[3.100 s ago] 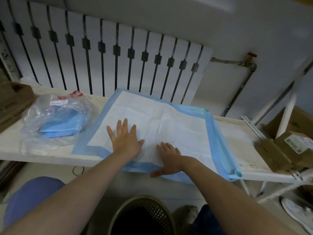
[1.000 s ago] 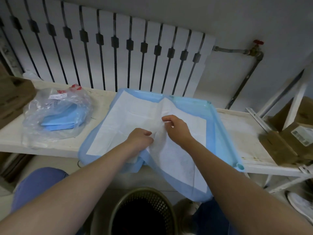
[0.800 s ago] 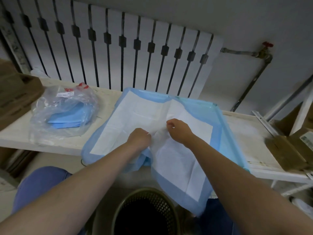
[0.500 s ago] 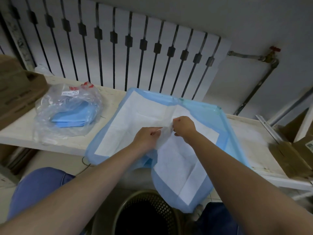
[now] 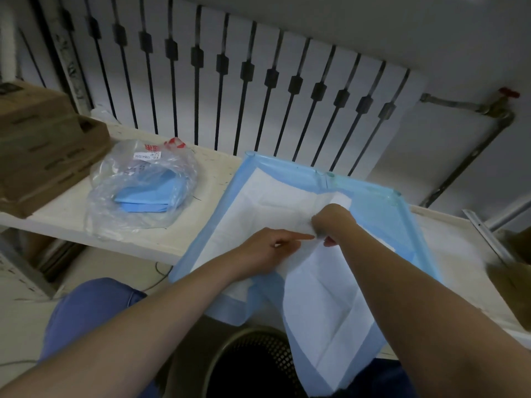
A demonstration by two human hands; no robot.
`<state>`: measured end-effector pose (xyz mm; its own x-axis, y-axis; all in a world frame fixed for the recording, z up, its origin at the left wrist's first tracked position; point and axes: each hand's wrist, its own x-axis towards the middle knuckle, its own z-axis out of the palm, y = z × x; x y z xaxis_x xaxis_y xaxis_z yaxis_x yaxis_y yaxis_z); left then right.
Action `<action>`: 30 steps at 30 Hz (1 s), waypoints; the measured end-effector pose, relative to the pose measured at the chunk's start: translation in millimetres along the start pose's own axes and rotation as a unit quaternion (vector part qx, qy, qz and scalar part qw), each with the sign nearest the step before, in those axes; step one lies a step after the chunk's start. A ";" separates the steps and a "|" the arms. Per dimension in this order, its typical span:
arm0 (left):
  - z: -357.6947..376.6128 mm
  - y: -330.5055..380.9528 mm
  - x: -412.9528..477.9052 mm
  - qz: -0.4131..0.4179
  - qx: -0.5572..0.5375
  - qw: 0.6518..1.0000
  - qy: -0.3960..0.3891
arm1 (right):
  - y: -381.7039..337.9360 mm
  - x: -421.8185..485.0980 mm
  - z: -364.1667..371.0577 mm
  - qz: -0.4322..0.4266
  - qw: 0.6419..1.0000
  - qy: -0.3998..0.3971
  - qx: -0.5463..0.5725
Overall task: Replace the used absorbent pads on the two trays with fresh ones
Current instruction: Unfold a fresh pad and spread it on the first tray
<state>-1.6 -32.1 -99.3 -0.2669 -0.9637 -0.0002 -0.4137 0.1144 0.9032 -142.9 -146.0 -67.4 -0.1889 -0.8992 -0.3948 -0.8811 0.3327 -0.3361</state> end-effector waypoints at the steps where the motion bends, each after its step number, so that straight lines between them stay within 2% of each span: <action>1: -0.7 -2.4 0.6 -0.001 -0.007 1.000 -0.002 | 0.8 3.2 0.3 0.025 0.999 -0.006 0.043; 6: -4.2 -4.2 6.7 -0.005 -0.016 1.000 0.009 | 0.9 14.5 -8.4 0.059 0.971 0.036 0.228; 9: -13.9 3.4 18.6 -0.006 -0.011 0.998 0.060 | 0.5 14.6 -30.6 0.077 0.942 0.034 0.326; 11: -28.2 13.8 34.4 0.004 0.030 0.994 0.102 | -0.5 14.1 -53.5 0.053 0.911 0.025 0.409; 14: -54.1 37.3 59.3 0.007 0.123 0.977 0.171 | -0.9 11.4 -88.7 -0.002 0.845 0.044 0.533; 17: -72.4 77.4 82.8 0.053 0.151 0.956 0.248 | -1.3 -0.4 -127.0 -0.114 0.746 0.083 0.651; 19: -77.5 103.4 93.5 0.106 0.202 0.918 0.324 | 2.2 -10.6 -146.8 -0.187 0.690 0.121 0.689; 21: -76.6 117.1 97.0 0.159 0.247 0.878 0.378 | 10.2 -18.7 -152.7 -0.205 0.658 0.133 0.713; 23: -70.6 116.5 95.1 0.175 0.277 0.865 0.380 | 21.1 -20.3 -147.1 -0.161 0.661 0.119 0.723; 25: -58.0 101.5 89.7 0.150 0.316 0.865 0.361 | 34.0 -18.9 -132.6 -0.087 0.694 0.099 0.708; 28: -37.0 67.9 76.3 0.072 0.365 0.873 0.314 | 54.9 -15.8 -103.2 0.010 0.761 0.071 0.644; 30: -18.2 47.5 63.6 0.001 0.379 0.892 0.247 | 68.2 -17.2 -84.5 0.060 0.782 0.043 0.619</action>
<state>-22.4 -92.4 -48.6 0.0705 -0.9310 0.3581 -0.9328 0.0656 0.3543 -236.3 -131.9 -11.3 -0.3132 -0.8380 -0.4468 0.2310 0.3891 -0.8918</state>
